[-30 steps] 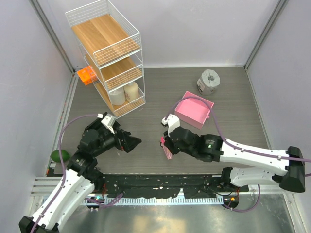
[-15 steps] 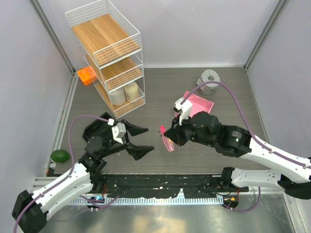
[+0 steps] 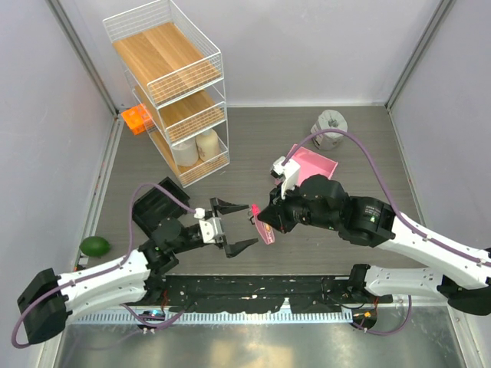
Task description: Remove the keys from the keyring
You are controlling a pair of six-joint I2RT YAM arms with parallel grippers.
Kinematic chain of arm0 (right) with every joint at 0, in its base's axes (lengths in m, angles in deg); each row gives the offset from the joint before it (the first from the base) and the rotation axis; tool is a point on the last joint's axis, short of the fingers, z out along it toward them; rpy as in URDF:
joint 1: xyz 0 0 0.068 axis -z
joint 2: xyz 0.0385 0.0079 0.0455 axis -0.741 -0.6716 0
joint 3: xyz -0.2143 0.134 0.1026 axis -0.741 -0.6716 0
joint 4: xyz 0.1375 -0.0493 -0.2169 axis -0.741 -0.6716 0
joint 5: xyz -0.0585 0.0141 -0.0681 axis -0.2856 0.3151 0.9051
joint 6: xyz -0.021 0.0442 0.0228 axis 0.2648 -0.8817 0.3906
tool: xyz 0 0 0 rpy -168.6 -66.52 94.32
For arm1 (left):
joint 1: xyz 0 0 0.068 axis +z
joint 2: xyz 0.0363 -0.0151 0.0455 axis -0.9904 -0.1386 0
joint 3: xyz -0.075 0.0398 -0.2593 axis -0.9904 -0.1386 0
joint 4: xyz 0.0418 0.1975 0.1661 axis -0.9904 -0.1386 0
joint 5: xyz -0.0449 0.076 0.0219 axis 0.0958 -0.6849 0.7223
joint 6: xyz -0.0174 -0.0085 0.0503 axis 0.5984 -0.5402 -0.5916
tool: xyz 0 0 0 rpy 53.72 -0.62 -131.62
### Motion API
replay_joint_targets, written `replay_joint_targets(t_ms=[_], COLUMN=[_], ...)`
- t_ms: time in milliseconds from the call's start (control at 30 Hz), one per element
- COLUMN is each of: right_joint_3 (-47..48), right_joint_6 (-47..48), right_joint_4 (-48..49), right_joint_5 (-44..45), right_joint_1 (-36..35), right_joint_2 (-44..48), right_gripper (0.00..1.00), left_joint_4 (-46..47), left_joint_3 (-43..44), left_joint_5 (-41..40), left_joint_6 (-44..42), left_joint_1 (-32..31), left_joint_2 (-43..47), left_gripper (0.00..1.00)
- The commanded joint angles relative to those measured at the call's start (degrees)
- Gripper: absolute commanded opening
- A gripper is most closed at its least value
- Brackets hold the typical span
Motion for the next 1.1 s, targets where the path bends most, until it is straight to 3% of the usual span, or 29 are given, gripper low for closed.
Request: replay_joint_targets(t_ms=[0, 133, 300, 367, 433, 533, 667, 800, 833, 933, 1067], right_joint_3=[2.74, 2.13, 0.55, 0.11, -0.42, -1.21, -5.94, -11.57, -12.37, -16.58, -20.1], right_joint_6=[-0.71, -0.8, -1.42, -1.68, -1.94, -2.38, -3.61, -4.93, -5.11, -4.67, -1.78], right_joint_4=[1.82, 2.43, 3.22, 3.22, 3.05, 1.65, -0.47, 0.76, 1.11, 4.96, 11.02], right_joint_5=[-2.12, -5.09, -5.11, -4.94, -4.67, -0.92, 2.7, 2.53, 2.45, 1.83, 0.69], right_joint_1=[0.13, 0.31, 0.22, 0.31, 0.39, 0.4, 0.83, 1.1, 1.1, 1.1, 1.1], right_joint_2=[0.04, 0.39, 1.09, 1.44, 1.79, 3.54, 6.01, 6.98, 7.15, 8.21, 11.19], right_gripper=[0.07, 0.07, 0.07, 0.06, 0.07, 0.06, 0.06, 0.1, 0.14, 0.61, 0.69], left_joint_4=[3.94, 6.67, 9.75, 9.84, 9.66, 7.48, -0.86, -14.65, -17.38, -24.68, -33.2], left_joint_3=[3.67, 4.73, 5.34, 5.26, 5.0, 2.72, 2.0, 4.98, 5.86, 7.97, 12.36], left_joint_5=[-6.7, -8.55, -8.99, -8.03, -8.55, -13.02, -16.11, -13.66, -12.78, -12.07, -9.0], left_joint_6=[-5.33, -3.23, -0.5, -0.59, -0.94, -1.03, -1.03, 0.29, 0.9, 3.53, 8.37], left_joint_1=[-1.37, -1.37, -1.38, -1.37, -1.38, -1.38, -1.29, -1.38, -1.38, -1.38, -1.38], left_joint_2=[-3.59, -6.5, -8.17, -8.26, -7.74, -3.53, 3.94, 9.66, 10.63, 13.35, 15.56], left_gripper=[0.96, 0.95, 0.83, 0.65, 0.32, 0.0, 0.0, 0.0, 0.0, 0.0, 0.0])
